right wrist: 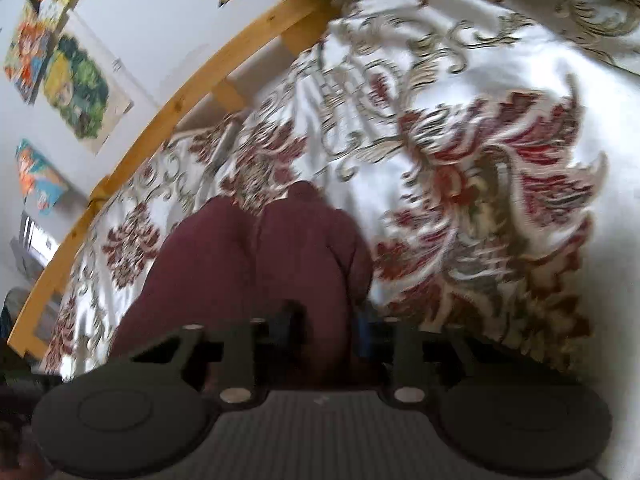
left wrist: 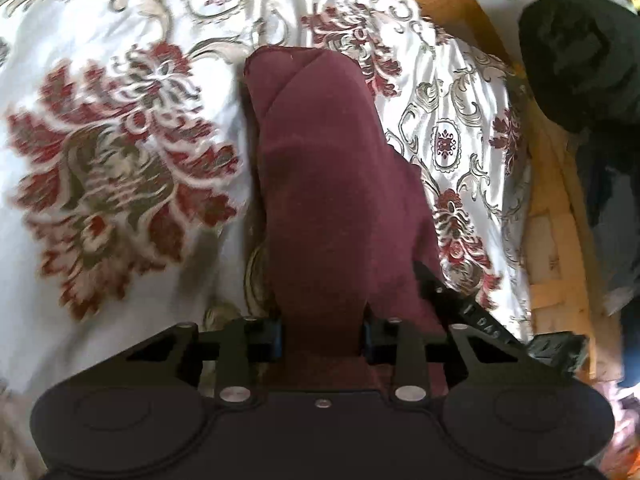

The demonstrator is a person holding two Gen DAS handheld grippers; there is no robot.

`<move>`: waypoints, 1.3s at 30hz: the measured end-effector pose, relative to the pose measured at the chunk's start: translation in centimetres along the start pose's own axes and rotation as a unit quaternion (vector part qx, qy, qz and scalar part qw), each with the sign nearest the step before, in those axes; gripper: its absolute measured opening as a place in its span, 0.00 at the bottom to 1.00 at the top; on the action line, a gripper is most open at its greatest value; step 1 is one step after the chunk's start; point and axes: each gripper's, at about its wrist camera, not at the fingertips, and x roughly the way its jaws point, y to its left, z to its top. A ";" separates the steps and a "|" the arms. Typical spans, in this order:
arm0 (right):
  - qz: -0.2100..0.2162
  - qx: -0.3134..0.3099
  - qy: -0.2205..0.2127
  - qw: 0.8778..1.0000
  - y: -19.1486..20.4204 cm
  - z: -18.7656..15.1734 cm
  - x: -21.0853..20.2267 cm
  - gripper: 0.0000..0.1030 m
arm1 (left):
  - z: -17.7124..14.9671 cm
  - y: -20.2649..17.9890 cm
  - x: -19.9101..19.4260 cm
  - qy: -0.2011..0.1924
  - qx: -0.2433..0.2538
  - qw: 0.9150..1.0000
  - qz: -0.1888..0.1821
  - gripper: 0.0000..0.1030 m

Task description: Fold small clothes

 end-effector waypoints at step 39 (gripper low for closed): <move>0.032 -0.043 0.029 0.998 2.8 -2.6 1.1 0.57 | 11.6 1.9 0.5 -0.082 0.160 0.981 0.072 0.82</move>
